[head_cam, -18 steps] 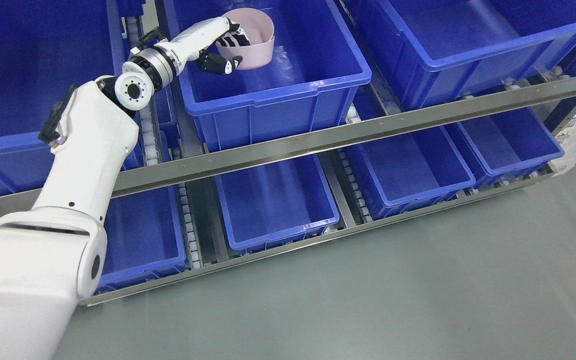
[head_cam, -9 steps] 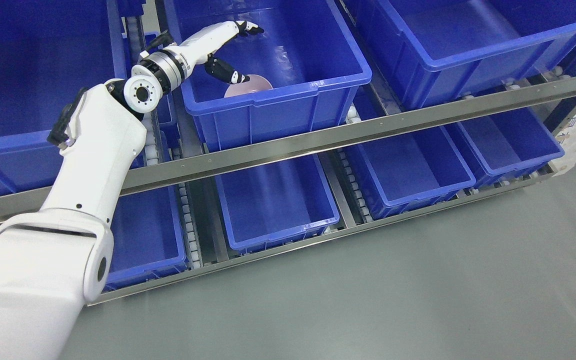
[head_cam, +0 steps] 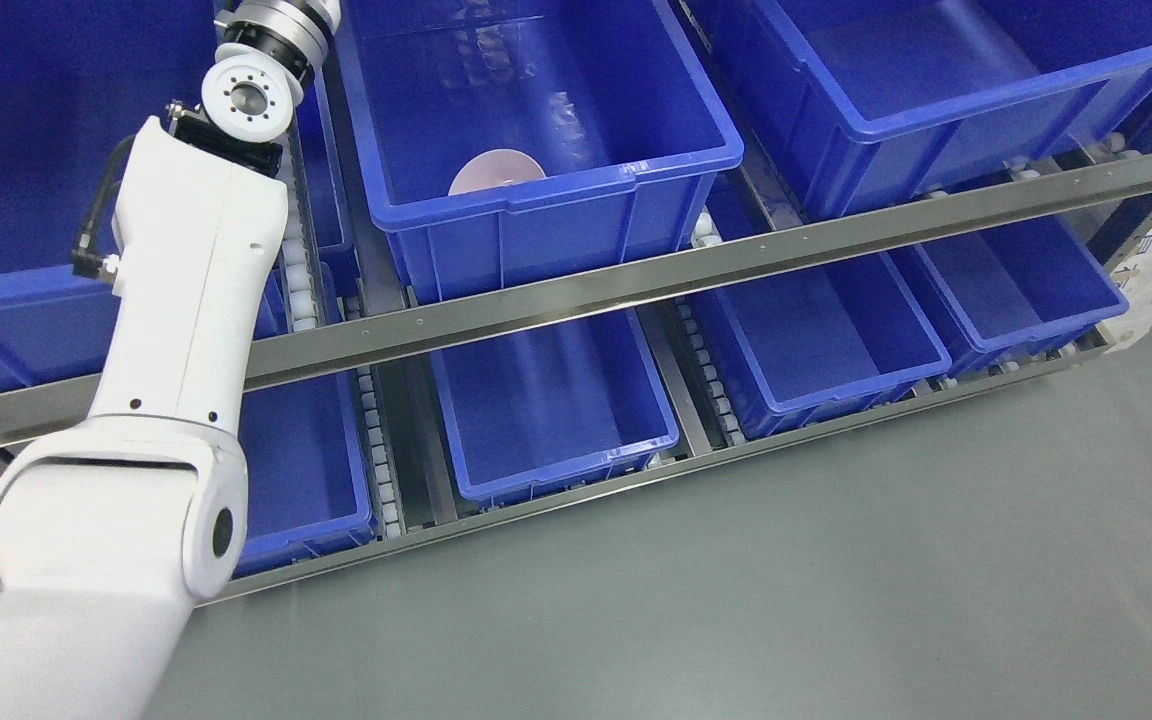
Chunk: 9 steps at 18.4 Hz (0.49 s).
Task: Stack pink IKEA bowls on left shelf middle
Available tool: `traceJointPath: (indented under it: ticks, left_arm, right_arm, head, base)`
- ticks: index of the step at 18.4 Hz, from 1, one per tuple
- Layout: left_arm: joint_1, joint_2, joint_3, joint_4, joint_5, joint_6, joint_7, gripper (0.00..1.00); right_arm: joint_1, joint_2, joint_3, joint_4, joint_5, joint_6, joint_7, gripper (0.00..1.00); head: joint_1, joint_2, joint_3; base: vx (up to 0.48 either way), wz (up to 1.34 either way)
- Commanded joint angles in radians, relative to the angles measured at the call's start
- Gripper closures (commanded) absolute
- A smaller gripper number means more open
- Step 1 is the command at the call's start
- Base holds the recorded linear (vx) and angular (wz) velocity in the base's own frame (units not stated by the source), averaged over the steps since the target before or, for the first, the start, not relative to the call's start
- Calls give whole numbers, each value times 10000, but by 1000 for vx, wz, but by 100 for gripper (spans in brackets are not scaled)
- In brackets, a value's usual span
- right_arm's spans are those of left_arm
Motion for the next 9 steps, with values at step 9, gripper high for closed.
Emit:
traceJointPath:
  ticks: [9]
  left_arm:
    - [5027, -104, -6594, -7498, 5224, 537, 3498, 2]
  right_arm:
    - [291, -175, -107, -337, 0, 49, 4, 0]
  head:
    - [0, -9, 0]
  base:
    - [0, 0]
